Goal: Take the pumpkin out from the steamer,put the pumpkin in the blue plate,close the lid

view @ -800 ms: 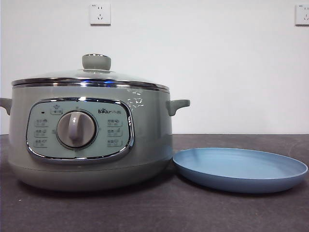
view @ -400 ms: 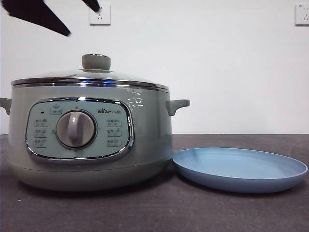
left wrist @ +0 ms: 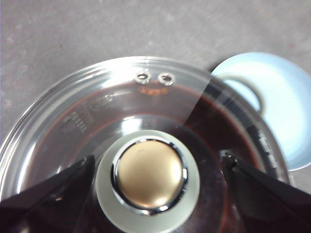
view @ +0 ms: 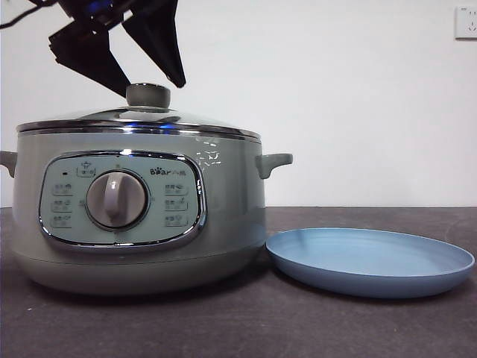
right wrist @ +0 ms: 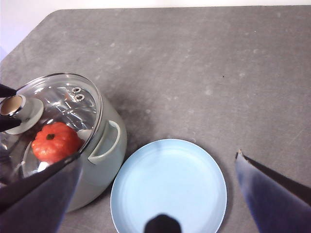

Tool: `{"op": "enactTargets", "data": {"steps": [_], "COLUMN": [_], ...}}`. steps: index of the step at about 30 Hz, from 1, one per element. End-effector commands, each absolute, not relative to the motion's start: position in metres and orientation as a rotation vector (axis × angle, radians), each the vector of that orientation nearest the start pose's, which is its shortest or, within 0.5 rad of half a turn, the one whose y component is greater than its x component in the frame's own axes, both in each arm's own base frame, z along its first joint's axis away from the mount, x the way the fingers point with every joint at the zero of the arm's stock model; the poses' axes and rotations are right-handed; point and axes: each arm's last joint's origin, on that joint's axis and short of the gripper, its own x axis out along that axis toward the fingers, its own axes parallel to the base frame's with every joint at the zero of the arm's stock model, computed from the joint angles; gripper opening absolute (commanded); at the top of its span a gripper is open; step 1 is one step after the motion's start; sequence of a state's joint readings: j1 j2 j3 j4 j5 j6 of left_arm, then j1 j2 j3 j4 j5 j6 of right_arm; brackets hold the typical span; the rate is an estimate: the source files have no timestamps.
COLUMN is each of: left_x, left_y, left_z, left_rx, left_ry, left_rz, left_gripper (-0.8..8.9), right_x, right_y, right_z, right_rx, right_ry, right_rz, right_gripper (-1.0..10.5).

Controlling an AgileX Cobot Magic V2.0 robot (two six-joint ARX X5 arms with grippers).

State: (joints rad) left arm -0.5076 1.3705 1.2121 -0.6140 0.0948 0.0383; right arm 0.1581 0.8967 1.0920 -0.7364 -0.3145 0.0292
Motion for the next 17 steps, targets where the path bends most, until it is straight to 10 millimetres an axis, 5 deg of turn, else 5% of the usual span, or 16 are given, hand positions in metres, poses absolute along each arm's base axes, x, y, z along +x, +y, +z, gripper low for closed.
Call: {"op": "enactTargets", "data": {"steps": [1, 4, 15, 17], "left_x": [0.2541, 0.256, 0.2554, 0.2555], "left_y": [-0.1452, -0.1463, -0.1461, -0.1462], "left_z": [0.3116, 0.3092, 0.3086, 0.3088], "left_rx": [0.222, 0.226, 0.251, 0.253], "left_ry": [0.755, 0.761, 0.762, 0.759], "left_rz": [-0.584, -0.583, -0.599, -0.6], "left_gripper": [4.36, 4.29, -0.15, -0.09], "right_x": [0.1619, 0.1619, 0.1616, 0.1616], "right_y": [0.0354, 0.0354, 0.0354, 0.0354], "right_z": [0.3679, 0.3679, 0.3673, 0.3673], "right_rx": [0.065, 0.065, 0.065, 0.066], "right_ry": [0.546, 0.547, 0.554, 0.554], "right_rz": [0.458, 0.458, 0.458, 0.458], "right_gripper": [5.4, 5.4, 5.4, 5.4]}}
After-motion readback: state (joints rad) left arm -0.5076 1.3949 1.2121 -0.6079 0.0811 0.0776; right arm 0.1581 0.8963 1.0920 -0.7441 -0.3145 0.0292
